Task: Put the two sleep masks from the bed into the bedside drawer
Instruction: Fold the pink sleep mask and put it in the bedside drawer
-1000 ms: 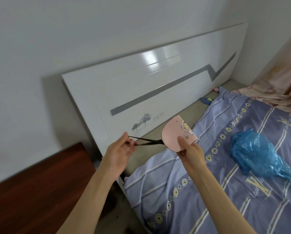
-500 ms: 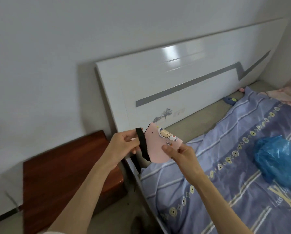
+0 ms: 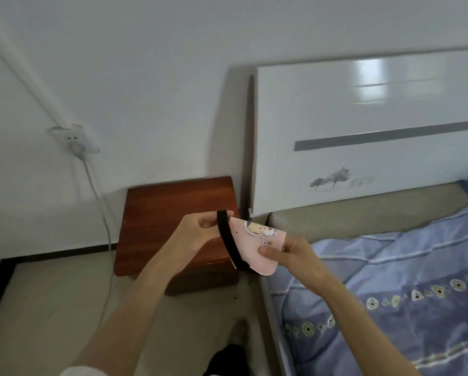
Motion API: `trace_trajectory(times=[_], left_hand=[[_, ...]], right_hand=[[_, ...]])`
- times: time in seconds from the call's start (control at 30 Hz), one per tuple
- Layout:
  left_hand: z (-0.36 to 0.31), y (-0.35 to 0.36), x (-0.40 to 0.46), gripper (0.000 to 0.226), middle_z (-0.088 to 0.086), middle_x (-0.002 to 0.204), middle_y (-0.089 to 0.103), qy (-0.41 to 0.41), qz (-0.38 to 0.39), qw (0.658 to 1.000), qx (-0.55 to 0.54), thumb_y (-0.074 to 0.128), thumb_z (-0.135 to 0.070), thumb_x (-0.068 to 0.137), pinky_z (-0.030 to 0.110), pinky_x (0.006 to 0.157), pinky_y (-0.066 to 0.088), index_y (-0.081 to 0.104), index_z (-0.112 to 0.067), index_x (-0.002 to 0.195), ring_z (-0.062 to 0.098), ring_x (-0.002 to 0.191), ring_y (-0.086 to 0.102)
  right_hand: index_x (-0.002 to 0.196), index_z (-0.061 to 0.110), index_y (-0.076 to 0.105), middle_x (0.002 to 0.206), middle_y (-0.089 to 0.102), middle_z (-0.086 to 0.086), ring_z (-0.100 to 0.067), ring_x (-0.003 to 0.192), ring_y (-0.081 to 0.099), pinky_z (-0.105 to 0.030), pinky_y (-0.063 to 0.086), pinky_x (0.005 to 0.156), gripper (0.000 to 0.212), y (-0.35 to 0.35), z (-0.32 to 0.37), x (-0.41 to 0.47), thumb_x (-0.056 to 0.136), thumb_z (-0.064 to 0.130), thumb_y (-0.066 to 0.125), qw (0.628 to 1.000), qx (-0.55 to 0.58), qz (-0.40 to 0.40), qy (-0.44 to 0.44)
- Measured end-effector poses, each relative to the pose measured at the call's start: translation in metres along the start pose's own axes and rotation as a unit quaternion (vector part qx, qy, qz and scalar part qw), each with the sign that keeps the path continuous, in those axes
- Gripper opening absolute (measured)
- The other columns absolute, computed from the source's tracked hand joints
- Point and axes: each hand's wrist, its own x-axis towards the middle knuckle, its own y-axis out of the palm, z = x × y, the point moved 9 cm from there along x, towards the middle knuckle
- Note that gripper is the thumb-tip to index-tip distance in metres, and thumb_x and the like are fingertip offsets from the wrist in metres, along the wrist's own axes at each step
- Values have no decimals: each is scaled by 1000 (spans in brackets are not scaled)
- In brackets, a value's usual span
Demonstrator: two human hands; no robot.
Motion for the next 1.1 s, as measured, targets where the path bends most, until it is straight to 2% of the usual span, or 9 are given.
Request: trace_trajectory(times=[0.13, 0.2, 0.27, 0.43, 0.6, 0.7, 0.83, 0.97, 1.1], left_hand=[[30, -9, -35, 26, -15, 83, 75, -42, -15, 999, 11, 68, -7, 77, 5, 65, 47, 70, -17, 101, 0, 84, 68], [50, -20, -52, 27, 2, 93, 75, -82, -73, 986, -123, 65, -2, 78, 13, 68, 54, 66, -3, 105, 12, 87, 69], [70, -24, -68, 20, 9, 92, 74, -118, -117, 940, -297, 56, 3, 82, 20, 70, 57, 63, 2, 101, 18, 86, 69], [85, -46, -89, 15, 8, 84, 74, -107, -184, 883, -418, 49, 0, 88, 20, 66, 58, 63, 1, 91, 14, 80, 70], [92, -59, -95, 11, 6, 90, 73, -137, -121, 930, -319, 62, -18, 83, 24, 79, 56, 71, -13, 80, 16, 88, 69], [101, -66, -104, 22, 0, 97, 74, -147, -59, 949, -271, 64, -24, 77, 25, 85, 54, 69, -11, 93, 12, 94, 68], [97, -103, -108, 35, 6, 109, 70, -99, -58, 956, -271, 64, -12, 78, 25, 73, 57, 61, -3, 112, 18, 98, 67], [93, -136, -108, 28, -10, 91, 76, -44, -86, 976, -195, 64, -3, 78, 22, 66, 56, 70, -24, 96, 12, 89, 70], [99, -146, -106, 25, -7, 86, 77, -50, -80, 980, -178, 65, -4, 78, 21, 64, 55, 74, -26, 84, 13, 85, 70]], right_hand=[[99, 20, 68, 92, 70, 6, 9, 71, 63, -11, 52, 69, 21, 20, -14, -12, 80, 11, 66, 996, -83, 7, -16], [105, 11, 68, 90, 69, 6, 14, 66, 61, -6, 49, 63, 24, 26, -21, -19, 80, 10, 66, 996, -73, -38, -28], [103, 5, 68, 78, 68, 9, 17, 57, 56, -3, 44, 56, 23, 33, -27, -28, 80, 8, 66, 993, -71, -83, -38], [100, 3, 68, 70, 61, 17, 17, 59, 55, -4, 41, 53, 19, 63, -23, -44, 82, 10, 64, 987, -82, -115, -73], [90, 21, 68, 84, 70, 5, -3, 80, 64, -12, 53, 70, 17, 97, -19, -38, 82, 7, 63, 989, 67, -129, -38], [94, 23, 67, 97, 72, 7, -10, 92, 68, -23, 56, 79, 22, 130, -23, -26, 85, 5, 57, 980, 176, -90, -7], [95, 29, 65, 104, 70, 7, -10, 97, 67, -23, 56, 80, 24, 168, -27, -20, 85, 8, 58, 996, 82, -42, 2], [99, 33, 60, 98, 65, 20, 4, 87, 65, -13, 53, 69, 26, 188, -31, -16, 85, 11, 59, 999, -36, -1, 14], [97, 35, 61, 98, 65, 19, 3, 90, 63, -17, 52, 79, 28, 198, -34, -12, 85, 10, 59, 995, -89, 26, 37]])
